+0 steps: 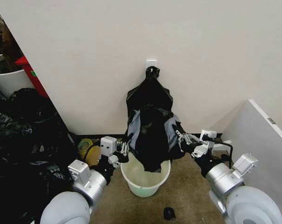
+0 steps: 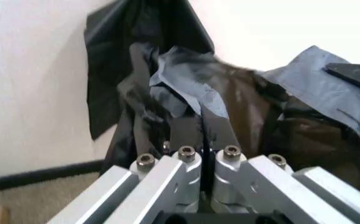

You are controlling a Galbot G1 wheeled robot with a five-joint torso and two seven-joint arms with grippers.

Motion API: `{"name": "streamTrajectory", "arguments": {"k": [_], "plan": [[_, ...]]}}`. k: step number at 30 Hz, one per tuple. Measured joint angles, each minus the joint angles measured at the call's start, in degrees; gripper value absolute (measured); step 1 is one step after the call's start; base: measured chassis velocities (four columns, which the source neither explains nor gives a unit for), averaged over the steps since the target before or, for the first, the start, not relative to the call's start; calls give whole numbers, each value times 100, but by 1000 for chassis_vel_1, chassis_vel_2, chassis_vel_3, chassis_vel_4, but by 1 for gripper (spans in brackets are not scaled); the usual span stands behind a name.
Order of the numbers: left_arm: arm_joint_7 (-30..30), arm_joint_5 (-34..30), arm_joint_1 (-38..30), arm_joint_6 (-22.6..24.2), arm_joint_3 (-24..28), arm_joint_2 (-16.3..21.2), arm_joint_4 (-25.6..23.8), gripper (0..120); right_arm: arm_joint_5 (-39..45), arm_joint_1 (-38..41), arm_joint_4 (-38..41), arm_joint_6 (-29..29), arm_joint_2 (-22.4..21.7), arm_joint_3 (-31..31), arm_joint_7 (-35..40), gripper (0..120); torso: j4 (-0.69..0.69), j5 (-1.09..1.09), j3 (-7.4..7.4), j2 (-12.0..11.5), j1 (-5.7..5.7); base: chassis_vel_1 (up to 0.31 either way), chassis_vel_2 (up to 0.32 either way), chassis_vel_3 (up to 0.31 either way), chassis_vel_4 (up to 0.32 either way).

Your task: Place the garbage bag over the trash bin.

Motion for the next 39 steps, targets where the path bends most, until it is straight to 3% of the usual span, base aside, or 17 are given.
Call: {"name": "streamTrajectory", "arguments": {"k": [10, 13, 19, 26, 31, 33, 39], "plan": [[94, 466, 70, -127, 161, -183, 309, 0, -280, -263, -293, 232, 280, -320, -64, 0, 0, 0, 0, -1, 0, 0, 0, 0, 0], [102, 545, 1, -239, -9, -125, 359, 0, -375, -41, -573, 365, 641, -780, -109, 0, 0, 0, 0, -1, 0, 0, 0, 0, 0], [128, 656, -24, -364, -80, -84, 361, 0, -431, 255, -816, 526, 908, -1063, -215, 0, 0, -1, 0, -1, 0, 0, 0, 0, 0], [161, 978, 221, -498, 209, -386, 821, 0, -855, 11, -1460, 836, 1014, -1113, -116, 0, 0, 1, 1, -1, 0, 0, 0, 0, 0], [136, 1077, 387, -535, 402, -653, 1203, 0, -1197, -302, -1662, 967, 975, -1098, 286, 0, -1, 0, 0, -1, 0, 0, 0, 0, 0], [50, 1028, 493, -486, 451, -706, 1339, 0, -1488, -433, -1710, 807, 945, -1134, 758, 0, -1, 1, 0, -1, 0, 0, 0, 0, 0], [-24, 1002, 702, -426, 476, -708, 1410, 0, -1632, -547, -1719, 440, 921, -1241, 1238, 0, 0, 0, 0, -1, 0, 0, 0, 0, 0]]}}
